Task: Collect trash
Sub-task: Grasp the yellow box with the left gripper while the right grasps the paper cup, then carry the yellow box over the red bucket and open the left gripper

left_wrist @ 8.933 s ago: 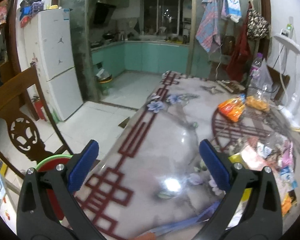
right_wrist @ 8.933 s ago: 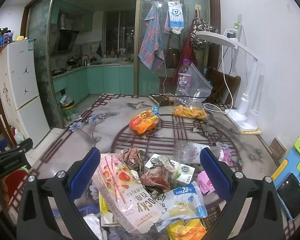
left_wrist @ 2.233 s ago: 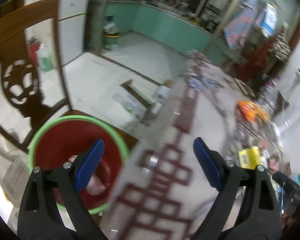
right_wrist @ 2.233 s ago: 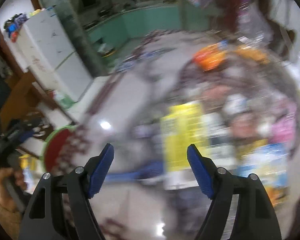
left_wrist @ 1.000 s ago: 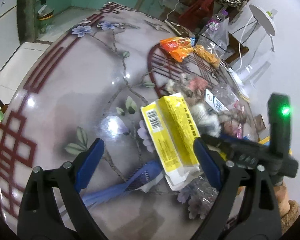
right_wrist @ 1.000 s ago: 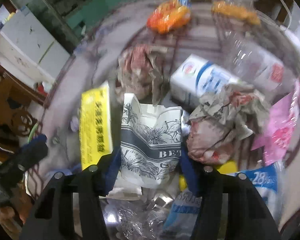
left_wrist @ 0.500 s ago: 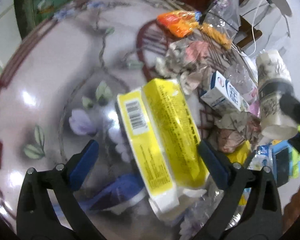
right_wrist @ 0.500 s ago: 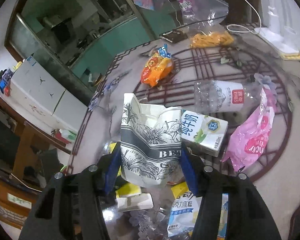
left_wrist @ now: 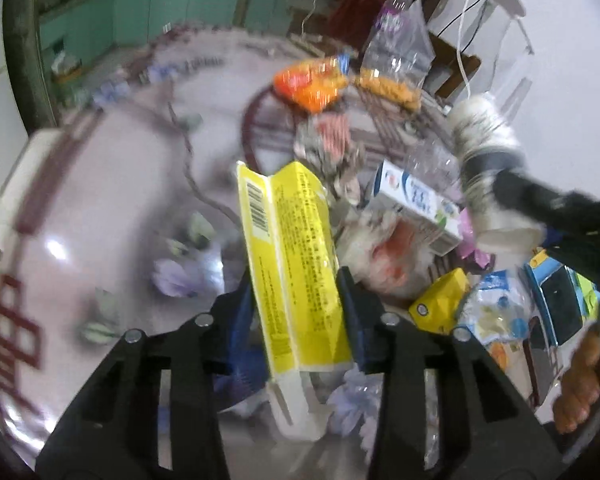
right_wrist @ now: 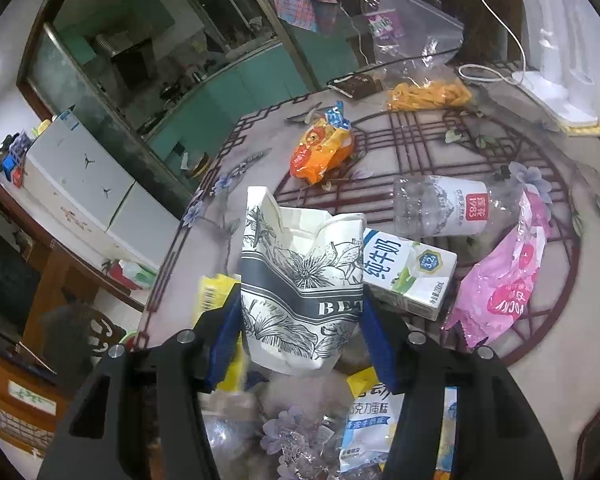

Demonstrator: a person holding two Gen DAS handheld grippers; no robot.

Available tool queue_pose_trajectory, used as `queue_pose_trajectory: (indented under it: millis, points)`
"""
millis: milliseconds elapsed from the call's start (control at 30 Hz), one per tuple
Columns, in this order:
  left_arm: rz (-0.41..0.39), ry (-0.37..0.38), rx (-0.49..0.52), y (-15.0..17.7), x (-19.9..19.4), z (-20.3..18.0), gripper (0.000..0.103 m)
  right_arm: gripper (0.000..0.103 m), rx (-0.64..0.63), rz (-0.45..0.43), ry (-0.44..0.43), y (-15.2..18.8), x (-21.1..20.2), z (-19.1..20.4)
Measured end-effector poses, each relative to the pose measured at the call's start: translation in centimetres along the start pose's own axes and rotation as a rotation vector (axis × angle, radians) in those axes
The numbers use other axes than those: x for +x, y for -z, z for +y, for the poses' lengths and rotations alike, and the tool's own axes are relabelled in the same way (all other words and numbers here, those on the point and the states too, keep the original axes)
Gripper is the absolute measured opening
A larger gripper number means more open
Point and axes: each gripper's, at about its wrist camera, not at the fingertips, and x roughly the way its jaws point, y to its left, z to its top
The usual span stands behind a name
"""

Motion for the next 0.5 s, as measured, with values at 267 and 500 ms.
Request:
queue_pose_trajectory:
  millis: [267, 500]
  points:
    - [-0.148, -0.076, 0.084, -0.4, -9.1, 4.2, 0.039, 0.055, -0.149, -0.122, 0.126, 1.1, -1.2, 2.7]
    - [-0.192, -0.129, -0.06, 0.4, -11.3, 10.6, 0.039, 0.055, -0.197, -0.191, 0.208, 1.3, -1.3, 3.7]
